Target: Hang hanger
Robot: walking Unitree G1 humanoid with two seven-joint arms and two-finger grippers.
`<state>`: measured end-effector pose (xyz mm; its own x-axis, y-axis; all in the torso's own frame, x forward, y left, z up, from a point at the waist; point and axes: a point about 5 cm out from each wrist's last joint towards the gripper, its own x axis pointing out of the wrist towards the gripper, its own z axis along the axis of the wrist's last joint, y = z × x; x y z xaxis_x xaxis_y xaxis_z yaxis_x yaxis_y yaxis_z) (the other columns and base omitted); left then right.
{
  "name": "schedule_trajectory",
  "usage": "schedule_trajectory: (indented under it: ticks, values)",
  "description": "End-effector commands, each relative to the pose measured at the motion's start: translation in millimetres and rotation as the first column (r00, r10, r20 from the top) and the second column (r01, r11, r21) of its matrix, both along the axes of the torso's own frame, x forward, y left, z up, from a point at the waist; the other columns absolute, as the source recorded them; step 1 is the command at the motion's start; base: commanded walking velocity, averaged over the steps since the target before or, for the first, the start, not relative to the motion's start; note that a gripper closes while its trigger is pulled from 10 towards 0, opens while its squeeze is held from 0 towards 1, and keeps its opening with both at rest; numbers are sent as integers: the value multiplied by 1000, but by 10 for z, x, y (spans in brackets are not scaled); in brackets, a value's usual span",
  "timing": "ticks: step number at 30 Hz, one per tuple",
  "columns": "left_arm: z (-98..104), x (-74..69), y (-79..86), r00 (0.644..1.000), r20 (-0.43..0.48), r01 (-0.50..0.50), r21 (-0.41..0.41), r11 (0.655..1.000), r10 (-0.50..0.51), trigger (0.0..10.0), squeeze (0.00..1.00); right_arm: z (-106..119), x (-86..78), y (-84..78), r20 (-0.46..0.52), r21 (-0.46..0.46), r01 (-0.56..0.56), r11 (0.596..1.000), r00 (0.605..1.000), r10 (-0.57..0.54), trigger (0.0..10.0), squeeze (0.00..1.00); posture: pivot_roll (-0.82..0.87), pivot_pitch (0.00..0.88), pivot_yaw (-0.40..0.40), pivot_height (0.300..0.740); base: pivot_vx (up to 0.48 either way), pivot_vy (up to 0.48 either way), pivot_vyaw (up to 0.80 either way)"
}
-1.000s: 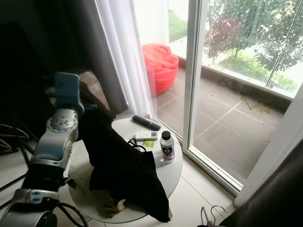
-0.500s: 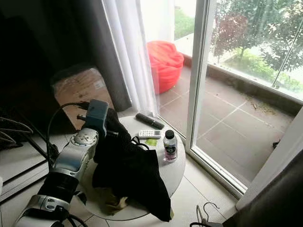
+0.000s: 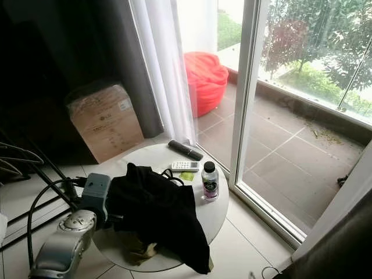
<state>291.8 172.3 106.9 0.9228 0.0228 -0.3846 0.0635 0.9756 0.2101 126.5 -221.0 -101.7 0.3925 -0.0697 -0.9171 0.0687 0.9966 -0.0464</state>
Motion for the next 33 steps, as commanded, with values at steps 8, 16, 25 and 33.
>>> schedule_trajectory:
  ticks: [8, 16, 25, 33]
  values:
    - [-128, -172, -32, 989, -36, 148, 125, 981, -144, 10000, 1000, -12, 190, 482, 12, 38, -35, 999, 999, 35, 10000, 0, -97, 70, 81, 740, 0, 0, 0]
    - [-58, -176, -25, 986, 23, 160, 124, 979, -163, 10000, 1000, -16, 220, 831, 12, 64, -59, 996, 998, 58, 10000, 0, -93, 68, 80, 740, 0, 0, 0]
    - [-51, -367, 28, 981, 21, 186, 133, 973, -191, 10000, 1000, -5, 233, 1040, 12, 71, -74, 995, 997, 73, 10000, 0, -87, 60, 82, 740, 0, 0, 0]
    - [-84, -489, 83, 984, 13, 177, 123, 976, -180, 10000, 1000, -37, 162, 813, 2, 57, -68, 996, 998, 68, 10000, 0, -80, 46, 80, 740, 0, 0, 0]
